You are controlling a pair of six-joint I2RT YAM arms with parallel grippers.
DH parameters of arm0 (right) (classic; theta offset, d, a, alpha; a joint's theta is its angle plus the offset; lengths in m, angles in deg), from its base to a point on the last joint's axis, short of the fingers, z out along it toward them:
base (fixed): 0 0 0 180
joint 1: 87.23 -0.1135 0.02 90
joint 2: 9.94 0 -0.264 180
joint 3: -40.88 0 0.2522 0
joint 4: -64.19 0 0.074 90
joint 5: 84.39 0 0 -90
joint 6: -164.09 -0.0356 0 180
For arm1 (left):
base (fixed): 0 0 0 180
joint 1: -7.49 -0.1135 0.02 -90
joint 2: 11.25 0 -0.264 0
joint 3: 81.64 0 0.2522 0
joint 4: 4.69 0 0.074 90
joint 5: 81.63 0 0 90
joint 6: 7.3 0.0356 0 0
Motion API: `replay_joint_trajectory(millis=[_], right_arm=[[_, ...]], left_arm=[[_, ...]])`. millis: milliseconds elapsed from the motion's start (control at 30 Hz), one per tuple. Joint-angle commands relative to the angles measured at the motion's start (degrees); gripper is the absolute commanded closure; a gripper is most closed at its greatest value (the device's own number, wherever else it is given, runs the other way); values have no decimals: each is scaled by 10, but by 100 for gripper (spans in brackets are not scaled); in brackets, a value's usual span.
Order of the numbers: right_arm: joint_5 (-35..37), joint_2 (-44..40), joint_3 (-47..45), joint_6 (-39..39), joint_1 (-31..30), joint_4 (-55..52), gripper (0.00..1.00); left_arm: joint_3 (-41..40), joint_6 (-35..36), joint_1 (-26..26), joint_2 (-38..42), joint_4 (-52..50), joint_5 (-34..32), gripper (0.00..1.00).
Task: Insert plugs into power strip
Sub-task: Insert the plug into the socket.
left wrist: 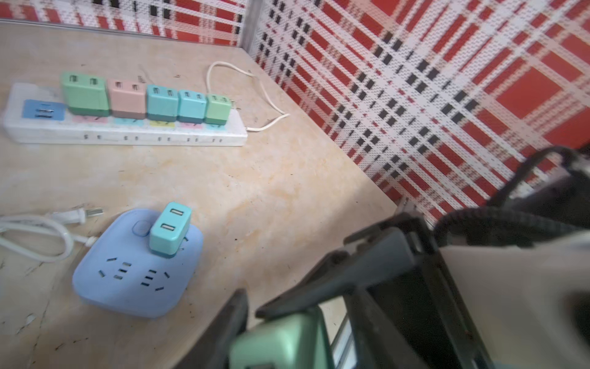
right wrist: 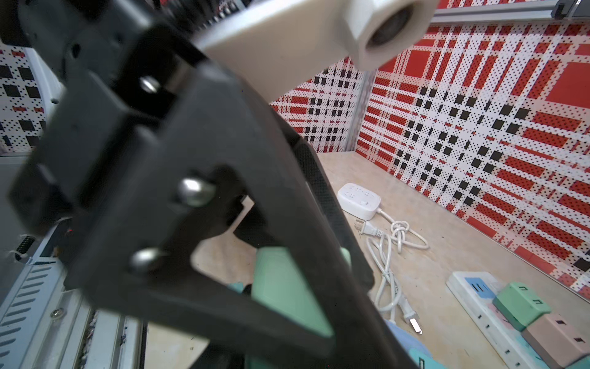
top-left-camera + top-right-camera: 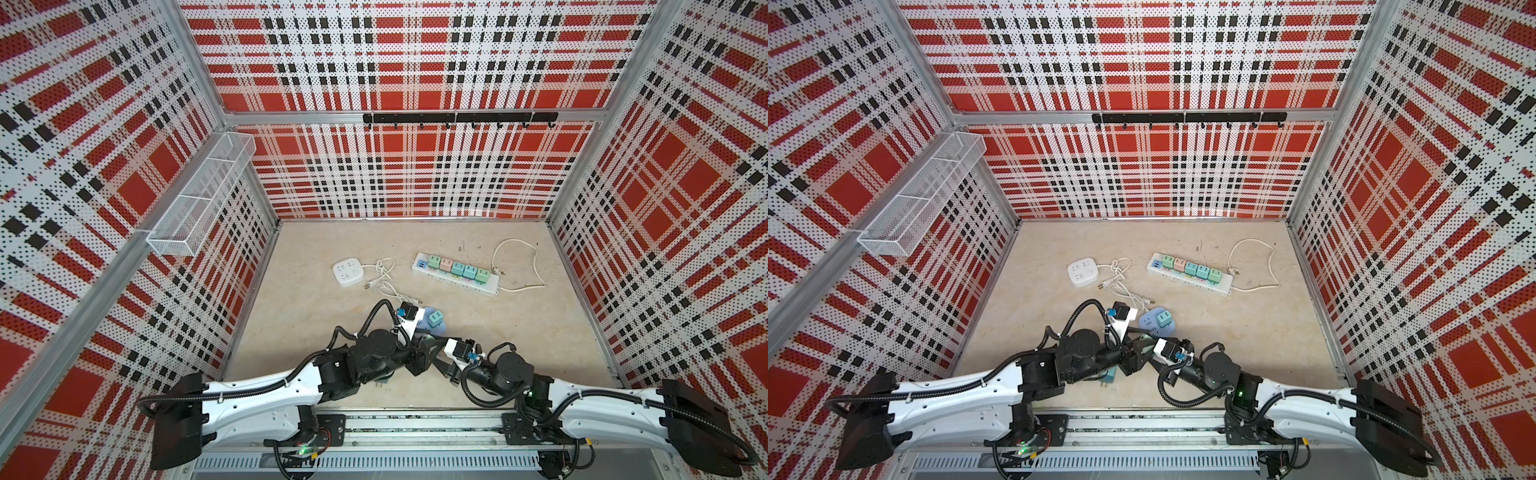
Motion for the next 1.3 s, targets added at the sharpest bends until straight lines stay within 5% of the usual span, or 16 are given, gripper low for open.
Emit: replay_joint_trajectory(millis=[0, 133, 333, 367, 500, 600, 867, 1033, 1133, 1267], right_arm=[[-16, 9, 12, 15, -4, 49, 84], [-14, 13, 12, 16, -4, 50, 84], [-15, 15, 10, 16, -4, 55, 73], [-14, 14, 10, 16, -4, 55, 67], [-4, 5, 0, 12, -4, 54, 19], [7, -12, -15, 9, -4, 48, 1], [85, -77, -51, -5, -3, 12, 0], [237, -137, -44, -47, 16, -62, 0], [256, -170, -12, -127, 94, -186, 0], [196, -209, -3, -224, 233, -284, 0]], left_arm=[[14, -10, 0, -9, 26, 19, 71], [14, -8, -1, -9, 30, 17, 100], [17, -4, -2, -13, 29, 16, 100], [17, -2, -2, -12, 29, 14, 100], [9, -1, -13, 3, 30, 0, 100], [-10, -9, -47, 22, 28, 9, 100], [-64, -14, -163, 57, 9, 20, 100], [-77, 31, -183, 42, 5, -6, 100], [-66, 58, -178, 6, 11, -1, 100], [-38, 109, -153, -64, 25, -4, 100]])
